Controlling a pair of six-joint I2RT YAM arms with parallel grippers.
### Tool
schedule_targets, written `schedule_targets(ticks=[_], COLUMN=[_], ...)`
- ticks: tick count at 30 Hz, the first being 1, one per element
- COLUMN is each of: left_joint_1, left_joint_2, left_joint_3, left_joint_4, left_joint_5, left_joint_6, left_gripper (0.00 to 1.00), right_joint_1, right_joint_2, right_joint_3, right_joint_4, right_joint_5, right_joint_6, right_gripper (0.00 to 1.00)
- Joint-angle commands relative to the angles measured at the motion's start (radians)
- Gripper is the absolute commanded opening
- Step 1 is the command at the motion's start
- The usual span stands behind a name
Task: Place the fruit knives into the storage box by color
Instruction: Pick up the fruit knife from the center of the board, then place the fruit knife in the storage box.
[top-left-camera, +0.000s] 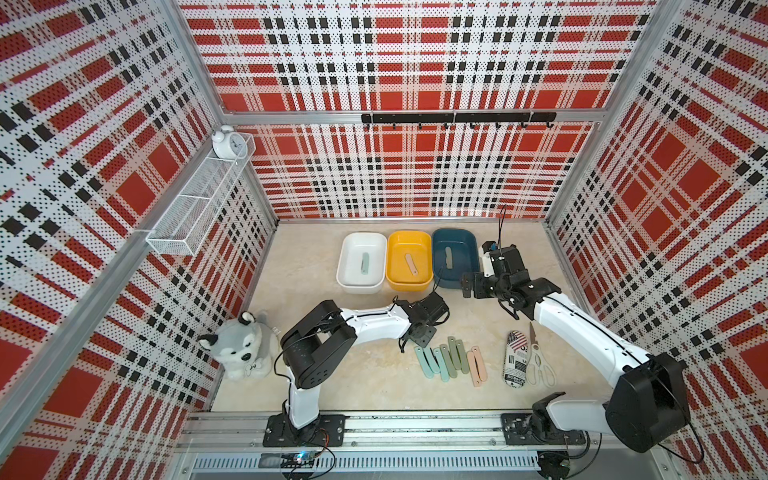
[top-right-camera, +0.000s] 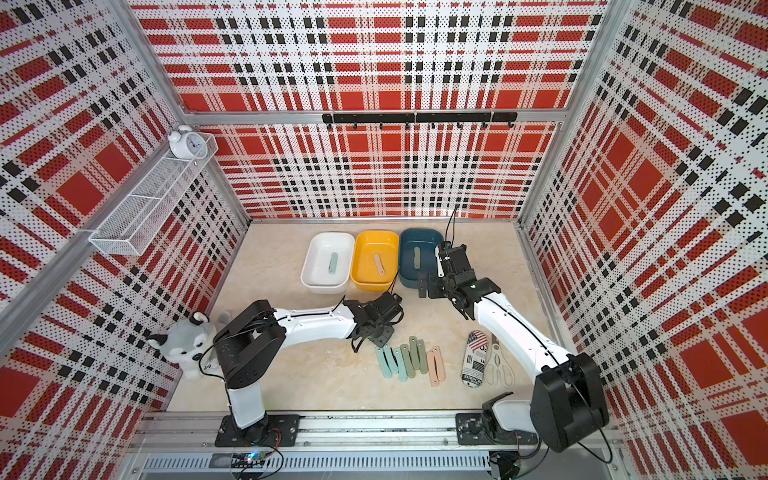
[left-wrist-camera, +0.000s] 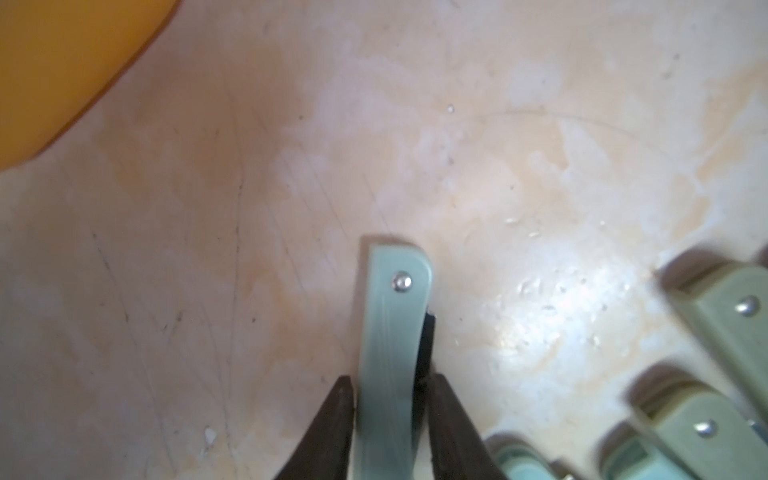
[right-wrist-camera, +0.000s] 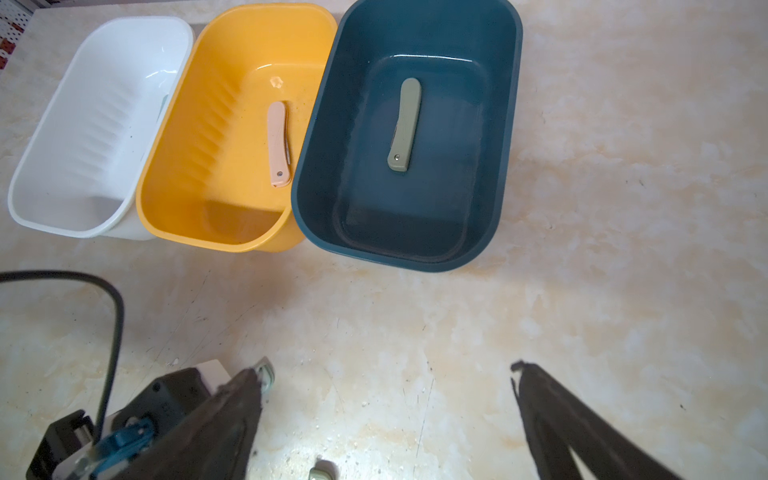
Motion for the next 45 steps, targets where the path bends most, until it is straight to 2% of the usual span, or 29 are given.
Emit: schedule_targets(ticks=[1,5,16,29,36,45], left_joint_1=[0.009,0.011,0.019,0.026,0.126,0.358], left_joint_2=[-0.011,-0.015,-0.034,-0.13,-0.192,-0.154], left_joint_3=[-0.029,-0.031,-0.045,-0.001,0.027,0.194], left_joint_4=[-0.013,-0.013,-0.018,-0.045,-0.064,-0.129], left_joint_5=[0.005,0.001,-0.007,-0.097,-0.15,-0.158], left_joint_6=[-0.016,-0.018,-0.042,-0.123,-0.145,-0.082], left_gripper=[0.3,0.22,0.19,0.19,0.2,0.21], right_joint_1=[-0.007,-0.006,-0.007,0.013,0.102,0.167], right_joint_2=[0.004,0.003,-0.007,0.006,0.056,0.123], right_joint_3=[-0.011,-0.005,0.0,0.007,0.051,0.1], right_joint_4=[0.022,0.019,0.017,0.019,0.004,0.004], right_joint_5=[0.002,0.005,0.01,-0.014,0.018,0.02], right_joint_6=[0.007,0.007,0.013,0.028,0.042,0.046], right_gripper=[1.0,1.0,1.0,1.0,1.0,1.0])
